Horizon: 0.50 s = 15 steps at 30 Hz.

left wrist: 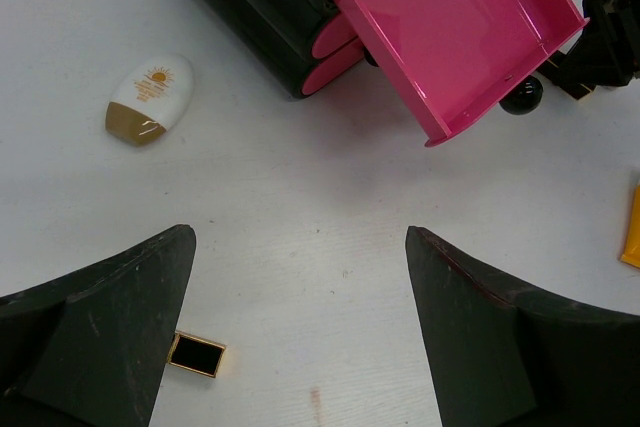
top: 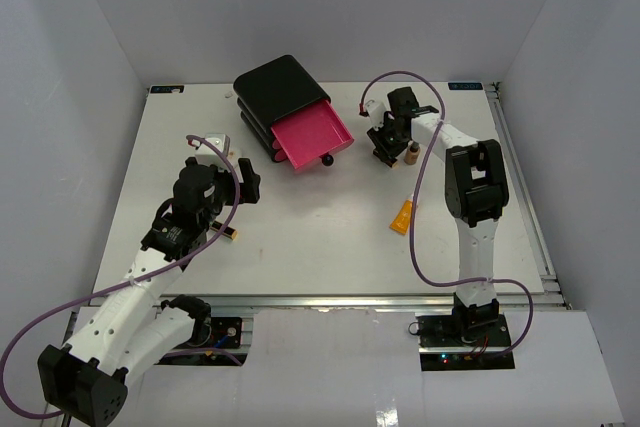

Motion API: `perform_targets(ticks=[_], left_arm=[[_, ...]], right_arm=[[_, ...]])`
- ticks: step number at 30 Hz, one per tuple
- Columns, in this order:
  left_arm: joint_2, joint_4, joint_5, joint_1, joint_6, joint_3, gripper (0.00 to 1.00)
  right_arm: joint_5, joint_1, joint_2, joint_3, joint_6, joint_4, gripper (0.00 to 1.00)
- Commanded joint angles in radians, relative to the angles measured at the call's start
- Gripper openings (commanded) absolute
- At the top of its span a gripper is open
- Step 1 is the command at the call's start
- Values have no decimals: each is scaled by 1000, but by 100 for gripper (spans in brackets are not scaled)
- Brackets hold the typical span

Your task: Organize the makeup

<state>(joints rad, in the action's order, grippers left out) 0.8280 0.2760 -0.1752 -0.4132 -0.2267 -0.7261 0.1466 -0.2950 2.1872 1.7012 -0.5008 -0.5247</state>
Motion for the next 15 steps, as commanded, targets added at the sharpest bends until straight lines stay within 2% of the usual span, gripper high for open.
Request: perform_targets(ticks=[1,4,7,15], left_arm=[[-10,-20,11,10,6,11,97],[-11,-20,13,10,6,10,97],[-13,-20,14,10,6,10,97],[-20,-20,24,11,5,11,97]], right_arm=[[31,-1,-13,37,4,2,21],[45,-1,-55,33,13,2,13],[68,-1,-133,18,35,19,9],[60,-3,-418,-125,106,151,8]])
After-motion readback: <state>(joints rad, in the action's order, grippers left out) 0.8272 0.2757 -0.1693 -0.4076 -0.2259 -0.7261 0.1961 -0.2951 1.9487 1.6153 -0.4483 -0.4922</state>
